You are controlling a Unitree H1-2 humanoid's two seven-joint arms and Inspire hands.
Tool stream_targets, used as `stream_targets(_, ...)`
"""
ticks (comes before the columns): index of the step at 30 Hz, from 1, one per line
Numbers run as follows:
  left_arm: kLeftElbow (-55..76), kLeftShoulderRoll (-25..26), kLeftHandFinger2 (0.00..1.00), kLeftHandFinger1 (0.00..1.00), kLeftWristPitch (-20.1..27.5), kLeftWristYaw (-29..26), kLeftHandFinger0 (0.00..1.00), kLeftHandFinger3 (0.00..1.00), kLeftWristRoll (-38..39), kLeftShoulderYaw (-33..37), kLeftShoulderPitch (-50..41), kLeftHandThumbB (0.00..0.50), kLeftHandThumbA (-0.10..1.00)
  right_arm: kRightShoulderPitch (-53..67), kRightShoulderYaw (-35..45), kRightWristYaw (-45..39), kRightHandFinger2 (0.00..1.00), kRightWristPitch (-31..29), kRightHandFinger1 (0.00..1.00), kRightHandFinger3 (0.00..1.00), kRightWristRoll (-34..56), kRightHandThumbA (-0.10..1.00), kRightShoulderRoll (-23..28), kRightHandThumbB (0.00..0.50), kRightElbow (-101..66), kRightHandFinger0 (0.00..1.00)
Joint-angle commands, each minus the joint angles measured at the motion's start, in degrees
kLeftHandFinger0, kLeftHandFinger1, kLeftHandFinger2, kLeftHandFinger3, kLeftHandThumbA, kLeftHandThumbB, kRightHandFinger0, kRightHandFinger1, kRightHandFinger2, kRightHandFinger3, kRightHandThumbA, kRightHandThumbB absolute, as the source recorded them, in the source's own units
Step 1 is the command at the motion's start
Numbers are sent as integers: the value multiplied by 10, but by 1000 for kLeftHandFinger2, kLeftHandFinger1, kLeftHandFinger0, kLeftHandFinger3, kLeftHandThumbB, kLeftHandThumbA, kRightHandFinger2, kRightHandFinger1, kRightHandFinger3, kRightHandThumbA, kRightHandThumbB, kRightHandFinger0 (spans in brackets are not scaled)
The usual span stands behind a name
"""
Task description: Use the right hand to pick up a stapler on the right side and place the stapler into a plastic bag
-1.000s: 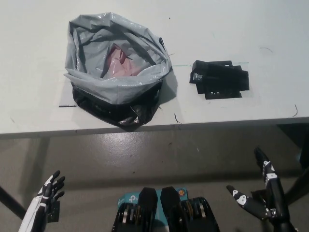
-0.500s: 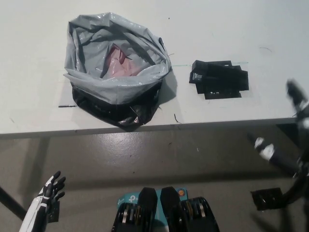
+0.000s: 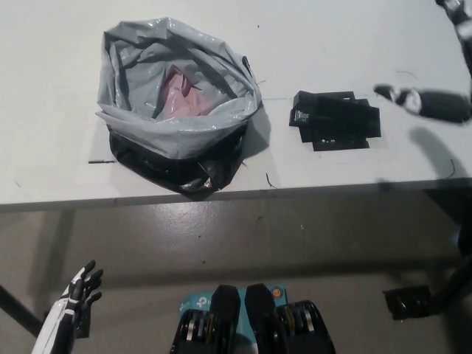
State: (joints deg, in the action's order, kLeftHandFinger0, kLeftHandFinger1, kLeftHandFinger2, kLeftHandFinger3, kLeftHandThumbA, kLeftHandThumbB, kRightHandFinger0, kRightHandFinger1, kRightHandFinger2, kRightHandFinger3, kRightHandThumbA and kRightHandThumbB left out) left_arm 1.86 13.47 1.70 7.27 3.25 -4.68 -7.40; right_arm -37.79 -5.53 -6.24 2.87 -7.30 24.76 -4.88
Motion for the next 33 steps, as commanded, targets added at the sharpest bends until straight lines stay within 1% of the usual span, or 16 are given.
stream_targets(1,17,17,1000,1000,8,6,1000,1000,-9,1,18,51,1000,-259,-109,-203,1000,232,1000,1000,-48,891,41,396,205,1000)
stream_targets(2,16,17,1000,1000,9,7,1000,1000,-8,1,19,50,1000,-270,-122,-208,1000,237,1000,1000,-63,905,37,398,225,1000)
stream_targets(4,15,18,1000,1000,10,7,1000,1000,-9,2,21,52,1000,-294,-144,-213,1000,241,1000,1000,-90,865,25,429,275,1000)
stream_targets(7,17,17,1000,1000,8,6,1000,1000,-8,3,22,65,1000,-321,-161,-213,1000,241,1000,1000,-90,792,9,420,344,1000)
stream_targets(9,19,17,1000,1000,7,7,1000,1000,-6,3,20,71,1000,-348,-177,-215,1000,234,1000,1000,-82,749,-9,434,418,1000)
stream_targets(11,20,17,1000,1000,6,8,1000,1000,-4,3,20,72,1000,-359,-187,-214,1000,230,1000,1000,-87,777,-18,450,448,1000)
stream_targets(14,21,17,1000,1000,6,10,1000,1000,-3,5,18,74,1000,-378,-207,-208,1000,222,1000,1000,-98,798,-36,443,505,1000)
stream_targets(17,24,14,1000,1000,10,8,1000,1000,-7,7,16,64,1000,-396,-233,-202,1000,199,1000,1000,-113,855,-54,459,564,1000)
stream_targets(21,23,14,1000,1000,16,10,1000,1000,-7,10,13,60,1000,-414,-261,-208,1000,164,1000,1000,-127,907,-73,433,639,1000)
stream_targets(22,23,14,1000,1000,18,11,1000,1000,-6,11,13,64,1000,-420,-271,-207,1000,146,1000,1000,-133,910,-80,442,670,1000)
stream_targets(24,24,14,1000,1000,18,10,1000,1000,-7,12,13,65,1000,-423,-267,-193,1000,139,1000,1000,-127,790,-92,447,708,1000)
stream_targets(27,23,14,1000,1000,22,10,1000,1000,-9,13,12,62,1000,-422,-277,-181,1000,120,1000,1000,-139,808,-102,456,743,1000)
stream_targets(28,23,14,1000,1000,22,10,1000,1000,-10,14,11,67,1000,-420,-281,-177,1000,112,1000,1000,-144,828,-105,483,754,1000)
stream_targets(29,24,14,1000,1000,21,9,1000,1000,-11,15,11,68,1000,-417,-284,-174,1000,105,1000,1000,-148,841,-107,491,764,1000)
stream_targets(31,24,14,1000,1000,23,9,1000,1000,-14,16,10,75,1000,-413,-282,-167,1000,96,1000,1000,-148,816,-113,500,781,1000)
stream_targets(33,25,14,1000,1000,24,7,1000,1000,-18,17,9,60,1000,-406,-274,-158,1000,94,1000,1000,-142,782,-121,500,796,1000)
